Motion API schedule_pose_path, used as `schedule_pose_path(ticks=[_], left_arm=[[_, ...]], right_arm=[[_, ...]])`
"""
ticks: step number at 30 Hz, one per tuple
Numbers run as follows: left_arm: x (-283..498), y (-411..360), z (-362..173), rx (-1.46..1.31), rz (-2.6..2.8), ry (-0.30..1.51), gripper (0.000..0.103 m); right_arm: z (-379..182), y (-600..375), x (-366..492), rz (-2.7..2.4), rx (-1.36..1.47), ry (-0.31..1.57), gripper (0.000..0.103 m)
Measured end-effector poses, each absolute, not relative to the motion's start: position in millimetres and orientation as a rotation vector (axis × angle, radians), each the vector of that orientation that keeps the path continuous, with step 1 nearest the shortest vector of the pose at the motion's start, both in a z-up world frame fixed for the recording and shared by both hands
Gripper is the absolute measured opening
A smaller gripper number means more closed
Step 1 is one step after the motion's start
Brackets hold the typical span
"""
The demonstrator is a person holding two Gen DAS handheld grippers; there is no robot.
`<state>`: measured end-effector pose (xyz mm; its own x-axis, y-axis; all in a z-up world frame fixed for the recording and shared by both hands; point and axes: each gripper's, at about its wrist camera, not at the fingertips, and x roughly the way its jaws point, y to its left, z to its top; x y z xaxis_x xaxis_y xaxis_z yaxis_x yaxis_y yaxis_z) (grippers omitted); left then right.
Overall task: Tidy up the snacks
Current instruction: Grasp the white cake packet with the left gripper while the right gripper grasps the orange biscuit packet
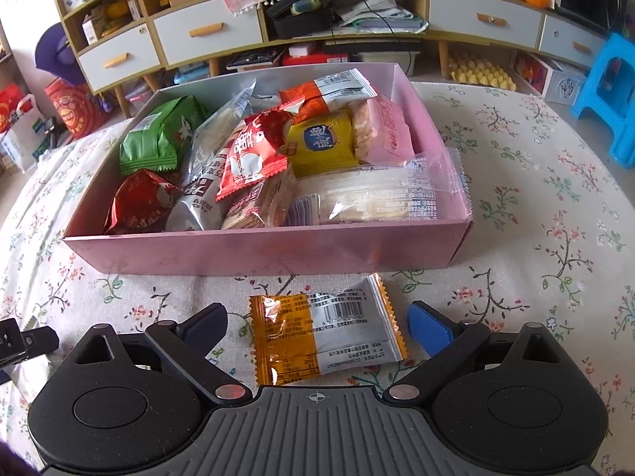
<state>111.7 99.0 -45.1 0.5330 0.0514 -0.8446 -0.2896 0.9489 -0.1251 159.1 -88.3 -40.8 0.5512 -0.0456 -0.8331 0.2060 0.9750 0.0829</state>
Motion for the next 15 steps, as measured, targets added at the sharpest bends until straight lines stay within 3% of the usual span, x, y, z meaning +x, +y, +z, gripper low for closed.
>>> schedule_pose_path(ticks=[4,5,6,15], left_arm=[[108.8,94.0,-41.9,-0.226,0.121,0.983,0.064],[107.4,91.5,-40.9,-0.213,0.091,0.978,0.054],[107.8,89.9,-40.5,-0.203,0.048,0.981,0.050],[102.0,72.4,-43.8,-0.095,-0.259,1.002,0.051]], right_arm=[[-38.9,-93.3,157.7,-0.131,0.157,0.974,0.084],[-38.3,-94.8,157.1,-0.125,0.147,0.971,0.081],[-37.9,-96.5,156.4,-0.119,0.138,0.969,0.075],[-30.3,-107.9,148.1,0.008,0.193,1.009,0.067]])
